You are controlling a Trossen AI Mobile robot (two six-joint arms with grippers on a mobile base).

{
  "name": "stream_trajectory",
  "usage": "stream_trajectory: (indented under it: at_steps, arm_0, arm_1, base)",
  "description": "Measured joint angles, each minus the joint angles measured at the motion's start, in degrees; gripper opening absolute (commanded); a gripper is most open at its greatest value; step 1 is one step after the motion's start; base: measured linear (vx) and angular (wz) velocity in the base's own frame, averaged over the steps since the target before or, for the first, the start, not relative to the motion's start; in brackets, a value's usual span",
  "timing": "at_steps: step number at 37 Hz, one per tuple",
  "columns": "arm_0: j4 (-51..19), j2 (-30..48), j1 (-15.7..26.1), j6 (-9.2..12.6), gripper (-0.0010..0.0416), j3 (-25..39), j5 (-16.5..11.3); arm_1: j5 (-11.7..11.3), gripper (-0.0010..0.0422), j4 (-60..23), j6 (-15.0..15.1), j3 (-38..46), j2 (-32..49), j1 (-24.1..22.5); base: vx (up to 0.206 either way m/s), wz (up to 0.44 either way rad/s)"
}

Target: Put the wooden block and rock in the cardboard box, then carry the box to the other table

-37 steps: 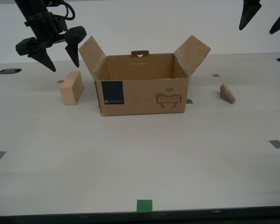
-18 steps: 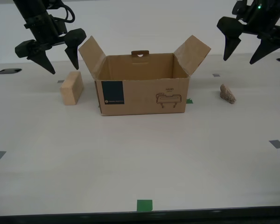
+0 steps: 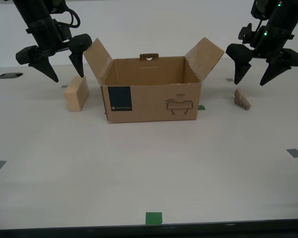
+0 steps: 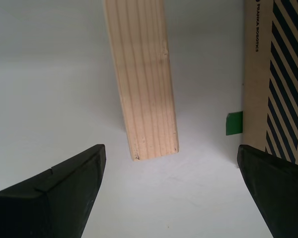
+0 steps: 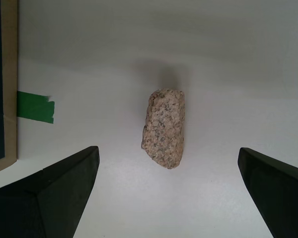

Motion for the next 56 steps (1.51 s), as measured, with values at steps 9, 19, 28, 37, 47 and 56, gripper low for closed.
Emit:
stream_trajectory:
  at_steps: [9,19,28,37,47,56]
  arm_0:
    - [2.32,-0.02,0.07,-1.38,0.0389,0.00,0.02]
    - [3.56,-0.02,0.13,-1.42,0.0390,-1.27,0.00]
    - [6.56,-0.02,0.26,-1.44,0.0390,-4.37,0.02]
    - [12.17,-0.02,0.42,-1.57,0.0389,-8.83,0.02]
    - [18.08,-0.02,0.42,-2.43,0.0389,-12.39,0.02]
    - [18.25,-0.02,0.46,-2.47,0.0389,-11.74,0.02]
  arm_1:
    - [0.00,0.0362,0.07,0.00,0.00,0.00,0.00]
    - [0.02,0.0362,0.28,0.02,-0.02,0.00,0.00]
    - [0.00,0.0362,0.94,0.31,-0.02,0.00,0.00]
    - [-0.98,0.0362,1.36,0.87,-0.46,0.00,0.02]
    - [-1.03,0.0362,7.78,3.58,-6.38,-0.02,0.22]
    - [-1.05,0.0362,9.22,4.28,-6.95,-0.04,0.28]
  base:
    - [0.000,0.000]
    - [0.000,0.000]
    - [0.000,0.000]
    - [0.000,0.000]
    - [0.000,0.000]
    - [0.000,0.000]
